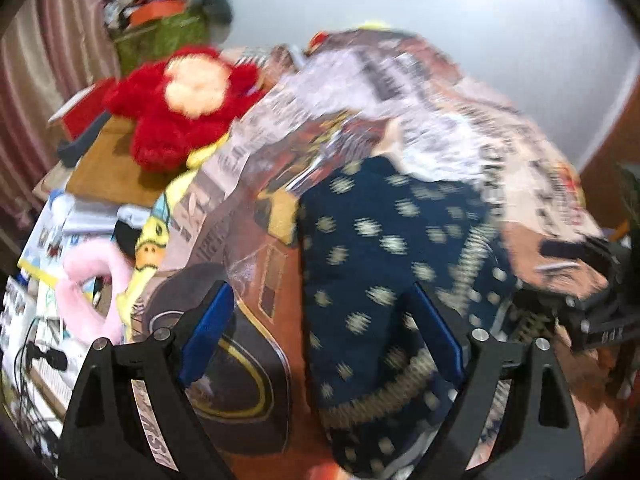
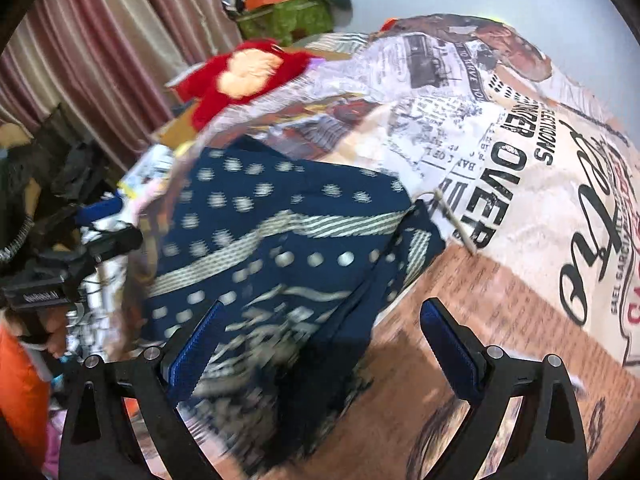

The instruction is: Fold large clothes

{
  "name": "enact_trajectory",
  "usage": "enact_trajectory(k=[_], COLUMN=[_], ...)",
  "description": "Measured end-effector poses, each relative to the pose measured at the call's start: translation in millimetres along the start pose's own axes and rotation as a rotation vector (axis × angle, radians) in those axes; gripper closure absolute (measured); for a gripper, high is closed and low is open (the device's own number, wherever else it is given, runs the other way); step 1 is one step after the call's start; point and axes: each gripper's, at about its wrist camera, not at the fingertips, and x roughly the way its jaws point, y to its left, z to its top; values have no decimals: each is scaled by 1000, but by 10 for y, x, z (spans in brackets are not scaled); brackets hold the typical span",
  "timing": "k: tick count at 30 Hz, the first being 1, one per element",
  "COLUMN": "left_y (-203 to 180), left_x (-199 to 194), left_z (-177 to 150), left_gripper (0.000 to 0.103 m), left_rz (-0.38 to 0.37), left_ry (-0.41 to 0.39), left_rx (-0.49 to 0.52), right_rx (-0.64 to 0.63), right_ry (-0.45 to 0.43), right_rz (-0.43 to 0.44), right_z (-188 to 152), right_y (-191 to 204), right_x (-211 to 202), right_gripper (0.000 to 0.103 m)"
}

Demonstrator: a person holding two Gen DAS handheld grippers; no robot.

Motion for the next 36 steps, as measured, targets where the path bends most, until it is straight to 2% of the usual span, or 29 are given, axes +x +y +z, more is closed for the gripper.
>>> enact_trajectory(k=[1, 3, 5, 7, 10, 13, 18, 24, 30, 36], left_y=[12, 45, 52, 37, 23, -35, -211, -513, -780, -1029], left_x=[80, 120, 68, -54, -281, -573, -1174, -2087, -2876, -3482], left_z=[0, -20, -51, -101, -194, -271, -341, -445, -676, -1088], left_gripper=[13, 13, 13, 14, 14, 14, 14, 14, 14, 14], left_rz=[7, -33, -24, 26, 36, 41, 26, -3, -51, -72], left_ry=[14, 16, 12, -10, -41, -87, -200, -402, -582, -756], left_rx=[-8, -41, -55, -47, -53, -27, 19, 67, 86, 106], right_rx=[1, 43, 127, 177, 169, 147, 120, 91, 50, -1], right_ry=[12, 60, 76, 85, 54, -9, -173, -418, -666, -856], right_rz=[-21, -47, 13, 57, 42, -14, 21, 58, 63, 19], right_z=[-8, -99, -174, -207, -197, -191, -251, -385, -742, -1222], right_y=[25, -139, -323, -424, -429, -313, -35, 305, 658, 971], right_x=[89, 289, 332, 290, 108, -164, -886, -1781, -2673, -3253], right_gripper=[6, 6, 6, 6, 6, 6, 6, 6, 6, 6])
